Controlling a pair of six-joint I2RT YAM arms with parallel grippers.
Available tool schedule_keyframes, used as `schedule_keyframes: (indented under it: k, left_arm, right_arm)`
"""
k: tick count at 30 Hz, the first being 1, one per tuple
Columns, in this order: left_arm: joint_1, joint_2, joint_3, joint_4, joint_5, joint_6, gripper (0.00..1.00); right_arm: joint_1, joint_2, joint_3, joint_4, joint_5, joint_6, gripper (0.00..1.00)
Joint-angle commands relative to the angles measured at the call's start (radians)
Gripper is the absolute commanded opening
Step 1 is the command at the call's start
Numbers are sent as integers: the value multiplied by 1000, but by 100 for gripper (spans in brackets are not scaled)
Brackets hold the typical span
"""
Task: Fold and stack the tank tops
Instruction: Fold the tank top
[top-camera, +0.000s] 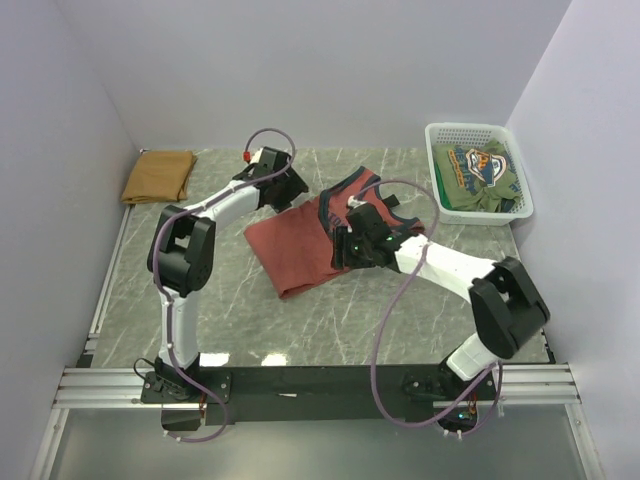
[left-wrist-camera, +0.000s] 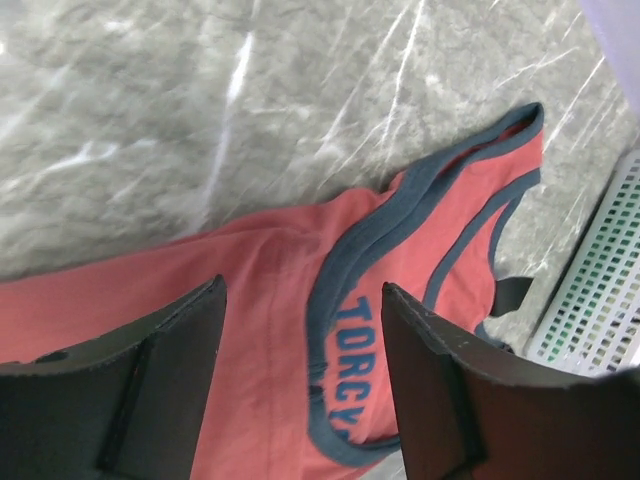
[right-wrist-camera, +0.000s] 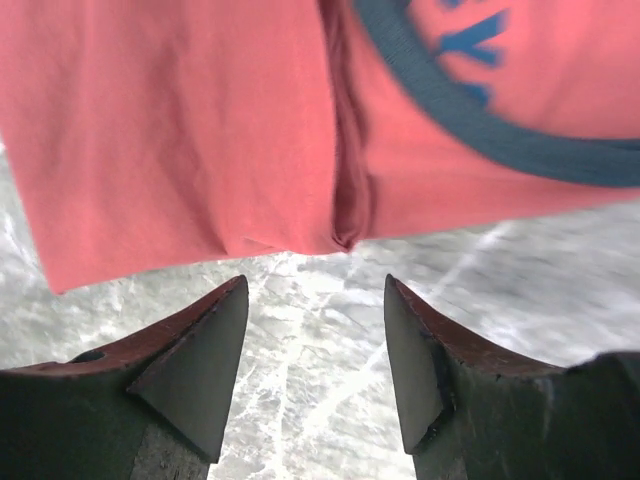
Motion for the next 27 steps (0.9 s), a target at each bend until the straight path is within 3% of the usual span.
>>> schedule_keyframes:
  k: [1,4,8,11,15,20,27]
  left_arm:
    - [20,-121,-74,54,-19,36,69]
    - [37,-193,-163,54,-38,33,65]
    - [66,-262,-286,68,-52,16,55]
    - [101,-311,-390,117,-26,6,46]
    - [146,-344,-482,162,9,25,37]
    - [171,-316,-504,182,52,52,27]
    - [197,-297,-534,197,69,65,24]
  right_arm:
    - [-7,-115,34,-55,132,9,64]
    - [13,-143,38,-49,125,21,62]
    - [120,-77,116,-60,160,35,45]
    - [248,24,211,-76,213,36,38]
    - [384,167,353,-116,267,36,36]
    - [426,319,457,-147,310,35,35]
    - [430,402,373,-113,264,53,32]
